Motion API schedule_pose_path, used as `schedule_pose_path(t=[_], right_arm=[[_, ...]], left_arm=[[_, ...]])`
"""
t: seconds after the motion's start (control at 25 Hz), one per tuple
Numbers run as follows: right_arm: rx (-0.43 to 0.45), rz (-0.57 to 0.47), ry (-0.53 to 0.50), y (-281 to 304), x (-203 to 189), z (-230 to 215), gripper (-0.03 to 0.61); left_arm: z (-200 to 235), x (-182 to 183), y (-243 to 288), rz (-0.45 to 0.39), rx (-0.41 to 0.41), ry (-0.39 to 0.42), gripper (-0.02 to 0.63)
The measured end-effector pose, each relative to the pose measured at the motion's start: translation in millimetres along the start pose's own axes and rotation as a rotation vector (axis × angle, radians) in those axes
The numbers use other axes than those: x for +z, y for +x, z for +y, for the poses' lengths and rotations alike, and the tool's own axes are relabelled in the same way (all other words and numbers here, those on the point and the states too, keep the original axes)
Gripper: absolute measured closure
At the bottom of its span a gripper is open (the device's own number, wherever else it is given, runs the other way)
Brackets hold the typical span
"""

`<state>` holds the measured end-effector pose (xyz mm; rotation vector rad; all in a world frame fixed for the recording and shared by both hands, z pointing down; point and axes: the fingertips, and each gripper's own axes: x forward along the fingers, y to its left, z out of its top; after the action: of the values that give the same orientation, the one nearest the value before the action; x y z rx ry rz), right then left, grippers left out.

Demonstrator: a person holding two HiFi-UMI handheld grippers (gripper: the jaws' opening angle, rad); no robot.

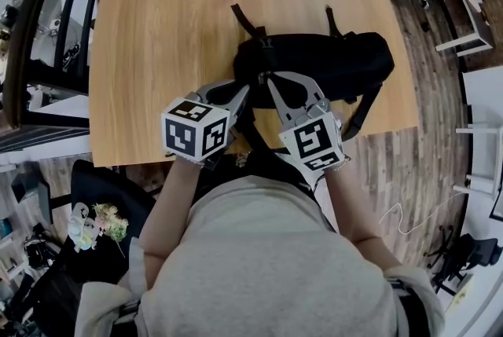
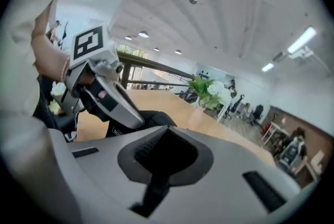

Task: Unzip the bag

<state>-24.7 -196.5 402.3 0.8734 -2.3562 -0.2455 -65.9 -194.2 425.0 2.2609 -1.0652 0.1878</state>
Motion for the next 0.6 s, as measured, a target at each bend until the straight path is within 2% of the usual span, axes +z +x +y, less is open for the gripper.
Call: schedule_pose_path(t=[0.24,0.32,0.48,0.6], right_arm=[[0.002,0.003,0.336,1.7,-9.9,-3.3,0.569],[-0.014,-0.002,0.418,0.5,-11.7,-5.4,0.569],[-0.077,0.014,0.411,-2.7,-12.6,-7.1,0.569],[-0.105,0.026,0.413,-3.0,-13.5,-7.9,0.569]], left_arm=[[-0.4,-0.3,-0.6,0.019,-0.021,0.021,0.554],[-1.4,0.3,-0.7,0.023,-0.031,0.028,0.554],[-1.5,0.6,-0.5,0.034,-0.031,0.036,0.555],[-0.6,1.7,0.2,0.036,-0.011,0.072,0.555]])
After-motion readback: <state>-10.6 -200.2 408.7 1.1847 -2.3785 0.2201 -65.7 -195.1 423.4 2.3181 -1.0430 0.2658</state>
